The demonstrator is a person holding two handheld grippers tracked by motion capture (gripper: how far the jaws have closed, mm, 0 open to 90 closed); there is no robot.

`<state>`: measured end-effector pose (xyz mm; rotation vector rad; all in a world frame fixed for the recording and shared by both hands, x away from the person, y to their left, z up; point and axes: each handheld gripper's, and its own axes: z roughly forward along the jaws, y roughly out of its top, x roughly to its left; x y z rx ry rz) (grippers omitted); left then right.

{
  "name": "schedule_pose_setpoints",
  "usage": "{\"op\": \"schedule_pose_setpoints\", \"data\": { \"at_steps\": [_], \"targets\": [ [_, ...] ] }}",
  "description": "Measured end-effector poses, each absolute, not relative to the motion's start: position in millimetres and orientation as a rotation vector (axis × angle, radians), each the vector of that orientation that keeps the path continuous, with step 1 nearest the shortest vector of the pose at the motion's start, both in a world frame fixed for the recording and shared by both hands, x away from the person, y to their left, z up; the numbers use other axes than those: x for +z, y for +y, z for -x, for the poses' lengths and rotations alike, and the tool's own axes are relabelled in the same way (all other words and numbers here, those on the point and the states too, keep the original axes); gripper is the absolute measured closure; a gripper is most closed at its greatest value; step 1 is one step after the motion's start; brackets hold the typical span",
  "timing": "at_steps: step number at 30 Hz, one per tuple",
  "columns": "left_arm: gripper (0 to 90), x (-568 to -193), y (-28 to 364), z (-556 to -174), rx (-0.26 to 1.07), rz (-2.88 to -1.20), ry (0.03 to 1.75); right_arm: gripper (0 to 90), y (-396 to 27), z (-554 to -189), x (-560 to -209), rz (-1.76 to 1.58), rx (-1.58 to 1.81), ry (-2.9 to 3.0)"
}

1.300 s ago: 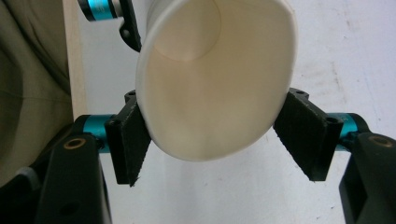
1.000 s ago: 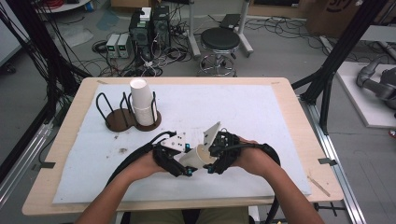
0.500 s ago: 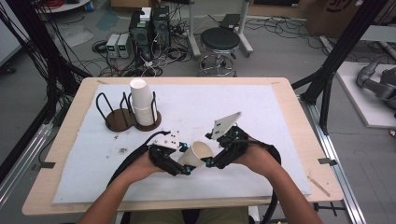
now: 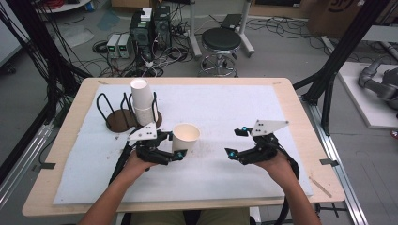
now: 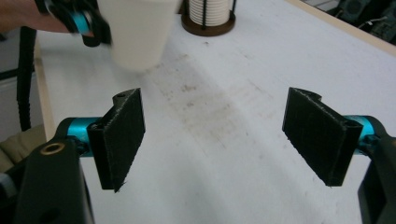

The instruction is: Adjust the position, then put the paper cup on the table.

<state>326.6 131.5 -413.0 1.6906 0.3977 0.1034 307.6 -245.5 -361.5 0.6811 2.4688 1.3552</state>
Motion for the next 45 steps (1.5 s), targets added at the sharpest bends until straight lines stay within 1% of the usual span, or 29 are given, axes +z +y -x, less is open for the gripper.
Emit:
{"op": "schedule_pose_setpoints", "data": {
  "at_steps": [2,4,8,13,15,20,30,35,43,45],
  "targets": [
    [32.0,-412,137,-326,0.123,-1.65,0.397,21.6,-259,-303,-374,-0.749,1.342,2.406],
    [32.0,-412,140,-325,0.136,-1.63,0.4,21.5,-263,-302,-377,-0.762,1.332,2.388],
    [32.0,-411,144,-323,0.195,-1.605,0.401,21.6,-284,-295,-392,-0.838,1.315,2.277],
    [32.0,-410,149,-320,0.238,-1.573,0.38,21.6,-295,-290,-399,-0.888,1.317,2.2],
    [31.9,-414,151,-320,0.237,-1.567,0.379,21.6,-301,-288,-401,-0.925,1.322,2.174],
    [31.8,-421,156,-322,0.241,-1.55,0.415,21.6,-303,-286,-400,-0.932,1.328,2.154],
    [31.6,-420,155,-323,0.249,-1.512,0.422,21.7,-305,-284,-401,-0.918,1.327,2.159],
    [31.8,-420,145,-336,0.249,-1.5,0.417,21.7,-306,-285,-401,-0.923,1.337,2.15],
    [32.1,-416,115,-370,0.231,-1.517,0.411,21.8,-306,-284,-401,-0.924,1.337,2.166],
    [32.2,-419,109,-376,0.235,-1.486,0.418,21.8,-306,-283,-401,-0.921,1.34,2.17]
  ]
}}
